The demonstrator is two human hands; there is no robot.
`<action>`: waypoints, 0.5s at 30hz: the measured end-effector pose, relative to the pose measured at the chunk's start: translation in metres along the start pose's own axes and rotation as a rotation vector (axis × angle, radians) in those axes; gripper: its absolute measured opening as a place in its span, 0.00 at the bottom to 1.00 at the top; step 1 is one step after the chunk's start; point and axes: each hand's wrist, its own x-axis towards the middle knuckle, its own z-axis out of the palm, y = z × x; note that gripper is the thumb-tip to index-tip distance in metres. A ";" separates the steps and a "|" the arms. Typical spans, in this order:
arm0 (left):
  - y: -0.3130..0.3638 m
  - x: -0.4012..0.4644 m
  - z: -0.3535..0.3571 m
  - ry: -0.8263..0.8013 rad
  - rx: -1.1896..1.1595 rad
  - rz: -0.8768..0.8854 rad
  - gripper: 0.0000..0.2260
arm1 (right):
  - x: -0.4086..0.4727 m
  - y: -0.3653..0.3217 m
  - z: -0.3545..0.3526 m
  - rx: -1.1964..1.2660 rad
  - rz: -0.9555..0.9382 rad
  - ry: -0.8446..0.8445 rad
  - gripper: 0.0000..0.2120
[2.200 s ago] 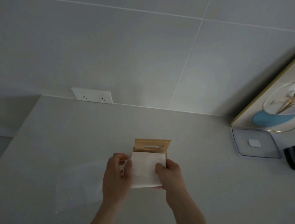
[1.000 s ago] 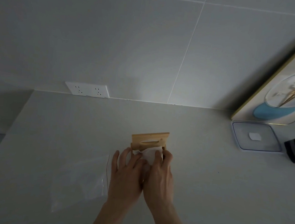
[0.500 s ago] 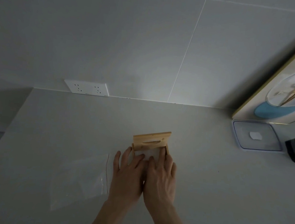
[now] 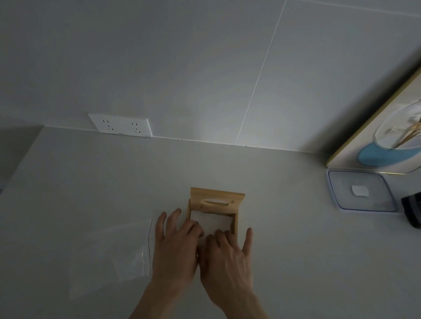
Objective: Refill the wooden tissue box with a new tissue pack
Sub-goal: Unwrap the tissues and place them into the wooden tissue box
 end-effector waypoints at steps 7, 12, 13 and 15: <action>0.000 0.003 -0.004 -0.102 0.055 0.017 0.17 | 0.005 0.009 -0.005 0.023 -0.062 0.056 0.21; 0.003 0.010 -0.008 -0.256 0.117 -0.019 0.19 | 0.011 0.012 -0.001 -0.094 -0.091 -0.004 0.26; 0.005 0.011 -0.011 -0.279 0.135 -0.017 0.20 | 0.012 0.012 -0.001 -0.101 -0.093 -0.014 0.28; 0.007 0.014 -0.013 -0.307 0.155 -0.017 0.21 | 0.016 0.012 -0.006 -0.110 -0.099 -0.071 0.32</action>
